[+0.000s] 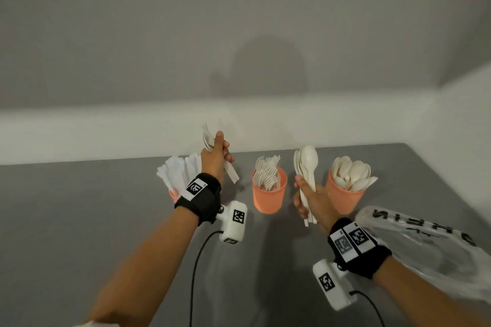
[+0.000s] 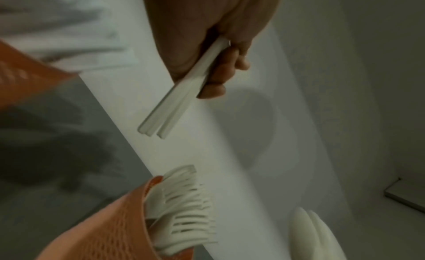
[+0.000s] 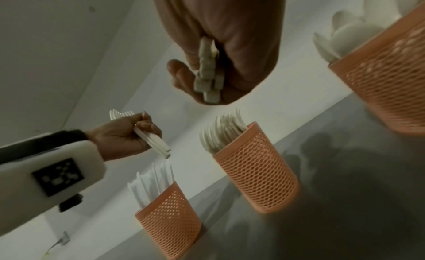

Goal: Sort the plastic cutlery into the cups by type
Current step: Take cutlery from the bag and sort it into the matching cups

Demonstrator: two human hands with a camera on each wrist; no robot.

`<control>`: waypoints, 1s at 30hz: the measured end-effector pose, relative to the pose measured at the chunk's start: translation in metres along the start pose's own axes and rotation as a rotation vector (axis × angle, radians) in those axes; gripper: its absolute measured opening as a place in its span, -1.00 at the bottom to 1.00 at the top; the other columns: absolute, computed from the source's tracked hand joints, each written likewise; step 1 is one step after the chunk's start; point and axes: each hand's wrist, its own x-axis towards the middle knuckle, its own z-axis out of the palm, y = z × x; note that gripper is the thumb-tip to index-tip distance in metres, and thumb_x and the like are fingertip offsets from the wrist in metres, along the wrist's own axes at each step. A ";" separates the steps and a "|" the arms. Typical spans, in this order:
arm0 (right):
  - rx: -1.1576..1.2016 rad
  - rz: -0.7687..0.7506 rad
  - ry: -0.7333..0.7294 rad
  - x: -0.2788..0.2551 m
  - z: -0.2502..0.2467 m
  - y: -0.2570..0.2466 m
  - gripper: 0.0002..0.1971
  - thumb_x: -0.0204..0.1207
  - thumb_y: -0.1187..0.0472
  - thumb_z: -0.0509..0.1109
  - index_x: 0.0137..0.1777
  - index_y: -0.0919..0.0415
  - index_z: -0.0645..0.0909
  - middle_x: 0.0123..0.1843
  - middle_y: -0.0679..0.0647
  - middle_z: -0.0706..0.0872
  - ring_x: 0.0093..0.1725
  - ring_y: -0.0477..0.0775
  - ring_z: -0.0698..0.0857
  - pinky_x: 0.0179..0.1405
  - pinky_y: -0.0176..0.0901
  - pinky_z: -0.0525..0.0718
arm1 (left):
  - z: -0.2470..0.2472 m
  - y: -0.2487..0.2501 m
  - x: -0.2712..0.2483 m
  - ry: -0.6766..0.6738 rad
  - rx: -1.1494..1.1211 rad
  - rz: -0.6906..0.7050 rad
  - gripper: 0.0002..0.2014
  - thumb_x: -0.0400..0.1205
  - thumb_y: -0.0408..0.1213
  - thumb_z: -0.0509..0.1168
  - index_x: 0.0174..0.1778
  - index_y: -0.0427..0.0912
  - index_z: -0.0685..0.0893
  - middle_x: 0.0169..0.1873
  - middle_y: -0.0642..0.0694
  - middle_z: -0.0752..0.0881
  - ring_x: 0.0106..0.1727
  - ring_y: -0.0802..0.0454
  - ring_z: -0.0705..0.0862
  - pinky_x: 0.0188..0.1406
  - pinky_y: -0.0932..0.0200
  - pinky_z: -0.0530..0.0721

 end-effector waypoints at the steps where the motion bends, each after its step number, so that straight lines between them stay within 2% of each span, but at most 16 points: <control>1: -0.016 -0.005 0.009 -0.001 -0.005 -0.001 -0.70 0.66 0.03 0.17 -0.24 0.18 0.47 -0.64 -0.01 0.52 -0.75 -0.12 0.40 -0.75 -0.37 0.36 | 0.006 -0.004 0.006 0.020 0.015 0.016 -0.56 0.68 -0.07 0.19 -0.52 -0.16 0.42 -0.81 0.11 0.40 -0.74 0.21 0.41 -0.42 0.18 0.48; 3: -0.029 -0.027 0.036 -0.003 -0.017 -0.004 -0.72 0.65 0.03 0.18 -0.23 0.18 0.45 -0.64 0.01 0.52 -0.74 -0.11 0.41 -0.75 -0.36 0.38 | 0.018 -0.012 0.017 0.036 0.030 0.035 -0.52 0.68 -0.05 0.18 -0.56 -0.15 0.39 -0.82 0.10 0.41 -0.74 0.21 0.43 -0.36 0.15 0.50; 6: -0.056 -0.038 0.094 -0.001 -0.031 -0.011 -0.69 0.65 0.04 0.18 -0.27 0.20 0.42 -0.62 0.05 0.50 -0.73 -0.08 0.42 -0.75 -0.34 0.38 | 0.035 -0.026 0.027 0.043 0.033 0.048 -0.51 0.70 -0.10 0.16 -0.58 -0.18 0.38 -0.83 0.09 0.41 -0.75 0.21 0.45 -0.40 0.15 0.51; 11: -0.074 -0.046 0.133 0.000 -0.047 -0.019 -0.71 0.65 0.05 0.17 -0.25 0.20 0.42 -0.62 0.03 0.49 -0.67 -0.03 0.43 -0.71 -0.29 0.40 | 0.052 -0.050 0.029 0.026 0.015 -0.038 -0.58 0.71 -0.14 0.14 -0.50 -0.15 0.42 -0.79 0.09 0.44 -0.68 0.19 0.48 -0.42 0.23 0.53; 14: -0.079 -0.045 0.128 0.000 -0.050 -0.018 -0.70 0.66 0.05 0.16 -0.25 0.20 0.41 -0.61 0.04 0.49 -0.68 -0.05 0.43 -0.69 -0.28 0.42 | 0.056 -0.057 0.025 0.049 -0.012 -0.090 -0.63 0.71 -0.19 0.13 -0.44 -0.14 0.48 -0.63 0.05 0.53 -0.48 0.10 0.47 -0.32 0.22 0.49; 16: -0.073 -0.039 0.114 0.000 -0.050 -0.015 -0.71 0.66 0.06 0.16 -0.25 0.20 0.41 -0.59 0.06 0.49 -0.69 -0.05 0.44 -0.68 -0.28 0.43 | 0.054 -0.062 0.018 0.042 0.127 -0.077 -0.66 0.72 -0.21 0.11 -0.38 -0.15 0.55 -0.45 -0.02 0.56 -0.36 0.09 0.50 -0.18 0.16 0.49; 18: -0.067 -0.031 0.102 0.000 -0.050 -0.013 -0.71 0.66 0.06 0.16 -0.24 0.20 0.41 -0.57 0.09 0.50 -0.69 -0.05 0.46 -0.68 -0.29 0.45 | 0.050 -0.064 0.010 -0.008 0.263 -0.086 -0.75 0.69 -0.26 0.14 -0.28 -0.15 0.62 -0.34 0.01 0.59 -0.26 0.09 0.55 -0.21 0.19 0.51; 20: -0.059 -0.027 0.094 0.001 -0.051 -0.011 -0.72 0.66 0.07 0.16 -0.22 0.22 0.41 -0.56 0.11 0.51 -0.68 -0.03 0.48 -0.69 -0.28 0.47 | 0.045 -0.067 0.008 -0.058 0.346 -0.081 -0.84 0.64 -0.34 0.22 -0.25 -0.15 0.62 -0.33 -0.01 0.62 -0.22 0.02 0.59 -0.25 0.22 0.56; 22: -0.045 -0.027 0.091 0.001 -0.051 -0.010 -0.73 0.66 0.07 0.17 -0.21 0.23 0.41 -0.56 0.12 0.52 -0.68 -0.02 0.49 -0.70 -0.27 0.48 | 0.043 -0.066 0.009 -0.078 0.369 0.001 -0.94 0.59 -0.44 0.29 -0.12 -0.21 0.60 -0.28 -0.06 0.65 -0.19 0.01 0.63 -0.20 0.27 0.62; 25: -0.034 -0.034 0.089 0.002 -0.051 -0.009 -0.72 0.66 0.07 0.17 -0.22 0.23 0.41 -0.57 0.11 0.52 -0.69 -0.02 0.50 -0.69 -0.30 0.48 | 0.042 -0.060 0.012 -0.107 0.420 0.198 -0.73 0.54 -0.56 0.29 0.09 -0.20 0.52 -0.22 -0.06 0.67 -0.18 0.13 0.64 -0.14 0.43 0.61; 27: -0.041 -0.037 0.086 0.003 -0.050 -0.008 -0.72 0.66 0.07 0.17 -0.22 0.22 0.41 -0.57 0.11 0.52 -0.68 -0.02 0.50 -0.68 -0.29 0.49 | 0.045 -0.055 0.011 -0.181 0.596 0.325 -0.75 0.59 -0.53 0.21 0.13 -0.20 0.58 -0.15 -0.13 0.71 -0.10 0.02 0.68 -0.12 0.51 0.60; 29: -0.049 -0.036 0.083 0.005 -0.050 -0.008 -0.72 0.66 0.05 0.17 -0.21 0.22 0.41 -0.58 0.10 0.53 -0.68 -0.01 0.50 -0.68 -0.28 0.49 | 0.047 -0.054 0.011 -0.258 0.786 0.373 -0.74 0.68 -0.42 0.13 0.22 -0.29 0.62 0.07 -0.25 0.73 0.15 -0.12 0.68 0.13 0.34 0.59; 30: -0.051 -0.037 0.082 0.005 -0.050 -0.008 -0.72 0.66 0.05 0.16 -0.20 0.22 0.41 -0.59 0.09 0.53 -0.68 -0.01 0.50 -0.68 -0.28 0.49 | 0.048 -0.054 0.010 -0.283 0.869 0.366 -0.68 0.72 -0.32 0.08 0.32 -0.31 0.57 0.25 -0.27 0.67 0.32 -0.15 0.61 0.31 0.21 0.52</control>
